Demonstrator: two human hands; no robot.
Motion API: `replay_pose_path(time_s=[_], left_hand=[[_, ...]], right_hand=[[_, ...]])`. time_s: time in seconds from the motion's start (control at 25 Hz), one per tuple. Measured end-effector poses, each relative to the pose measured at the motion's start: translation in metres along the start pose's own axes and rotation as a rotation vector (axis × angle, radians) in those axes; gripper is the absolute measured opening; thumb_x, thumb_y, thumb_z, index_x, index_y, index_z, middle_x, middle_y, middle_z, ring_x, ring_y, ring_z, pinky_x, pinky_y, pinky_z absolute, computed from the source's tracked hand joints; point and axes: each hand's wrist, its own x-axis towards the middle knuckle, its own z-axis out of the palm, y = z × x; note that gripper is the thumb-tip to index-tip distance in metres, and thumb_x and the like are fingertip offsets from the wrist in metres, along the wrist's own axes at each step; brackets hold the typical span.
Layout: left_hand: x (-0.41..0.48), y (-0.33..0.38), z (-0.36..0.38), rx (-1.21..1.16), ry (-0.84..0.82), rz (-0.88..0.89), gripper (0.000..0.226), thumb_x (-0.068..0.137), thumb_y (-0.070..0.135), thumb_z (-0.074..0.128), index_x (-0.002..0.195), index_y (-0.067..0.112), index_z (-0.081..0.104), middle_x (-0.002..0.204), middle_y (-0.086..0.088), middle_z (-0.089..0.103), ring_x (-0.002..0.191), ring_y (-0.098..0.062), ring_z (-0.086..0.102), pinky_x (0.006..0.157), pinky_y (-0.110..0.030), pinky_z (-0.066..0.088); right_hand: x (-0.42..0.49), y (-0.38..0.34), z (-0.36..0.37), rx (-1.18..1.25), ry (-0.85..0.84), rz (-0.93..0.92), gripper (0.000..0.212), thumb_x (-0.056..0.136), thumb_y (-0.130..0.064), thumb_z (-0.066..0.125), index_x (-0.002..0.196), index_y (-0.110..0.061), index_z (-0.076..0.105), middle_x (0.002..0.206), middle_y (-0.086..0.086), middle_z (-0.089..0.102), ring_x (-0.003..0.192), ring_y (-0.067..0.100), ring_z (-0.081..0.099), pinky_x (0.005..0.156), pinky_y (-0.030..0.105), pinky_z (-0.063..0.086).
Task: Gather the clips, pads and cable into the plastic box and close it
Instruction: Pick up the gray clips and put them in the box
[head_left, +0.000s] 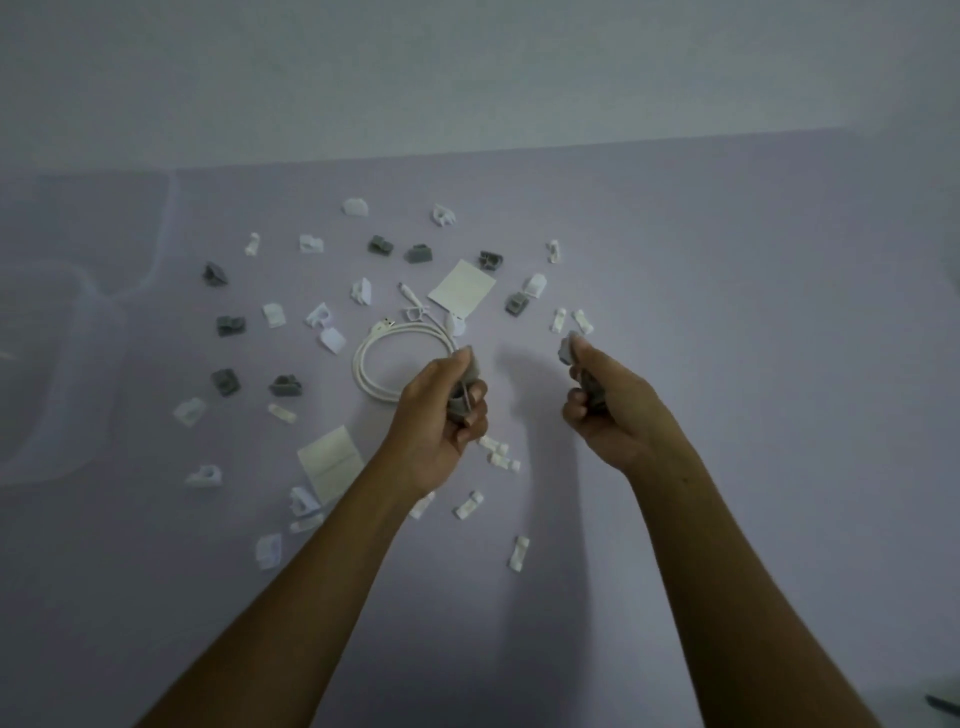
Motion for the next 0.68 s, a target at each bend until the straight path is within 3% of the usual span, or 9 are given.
replay_pose_path(time_s=[0.16, 0.24, 0.4, 0.56, 0.68], left_hand=[[-0.009, 0.014, -0.001, -0.196, -0.101, -0.014, 0.021, 0.081, 0.032, 0.047, 0.066, 0.017, 0.045, 0.046, 0.002, 0.045, 0.037, -0.009, 0.04, 0.034, -0.016, 0.025], [-0.014, 0.021, -0.006, -0.226, -0.131, 0.012, 0.022, 0.081, 0.033, 0.042, 0.07, 0.015, 0.04, 0.045, 0.002, 0.043, 0.037, -0.01, 0.038, 0.034, -0.015, 0.024], [-0.024, 0.035, -0.03, -0.299, -0.156, 0.071, 0.029, 0.081, 0.036, 0.037, 0.07, 0.013, 0.049, 0.043, 0.001, 0.04, 0.035, -0.011, 0.035, 0.036, -0.014, 0.02], [-0.038, 0.052, -0.06, -0.293, -0.138, 0.126, 0.035, 0.082, 0.039, 0.037, 0.065, 0.012, 0.053, 0.041, 0.0, 0.04, 0.034, -0.01, 0.034, 0.037, -0.015, 0.016], [-0.051, 0.069, -0.086, -0.285, -0.104, 0.11, 0.037, 0.082, 0.039, 0.039, 0.064, 0.011, 0.056, 0.042, -0.001, 0.044, 0.032, -0.012, 0.038, 0.035, -0.011, 0.022]], right_hand=[[-0.001, 0.014, 0.017, 0.269, -0.224, 0.099, 0.021, 0.091, -0.027, 0.058, 0.084, -0.015, 0.073, 0.086, 0.001, 0.071, 0.048, 0.009, 0.052, 0.046, 0.02, 0.05], [0.001, 0.022, 0.026, 0.319, -0.29, 0.098, 0.02, 0.092, -0.027, 0.055, 0.089, -0.015, 0.071, 0.09, 0.002, 0.072, 0.052, 0.01, 0.058, 0.051, 0.022, 0.053], [0.002, 0.038, 0.049, 0.356, -0.399, 0.079, 0.024, 0.093, -0.025, 0.048, 0.096, -0.017, 0.07, 0.093, 0.002, 0.071, 0.06, 0.013, 0.063, 0.059, 0.024, 0.056], [-0.004, 0.059, 0.079, 0.319, -0.427, 0.096, 0.03, 0.097, -0.023, 0.044, 0.095, -0.017, 0.074, 0.093, 0.005, 0.072, 0.066, 0.015, 0.065, 0.063, 0.025, 0.058], [-0.014, 0.081, 0.105, 0.326, -0.397, 0.109, 0.028, 0.097, -0.021, 0.045, 0.099, -0.015, 0.072, 0.097, 0.008, 0.073, 0.07, 0.018, 0.068, 0.065, 0.028, 0.059]])
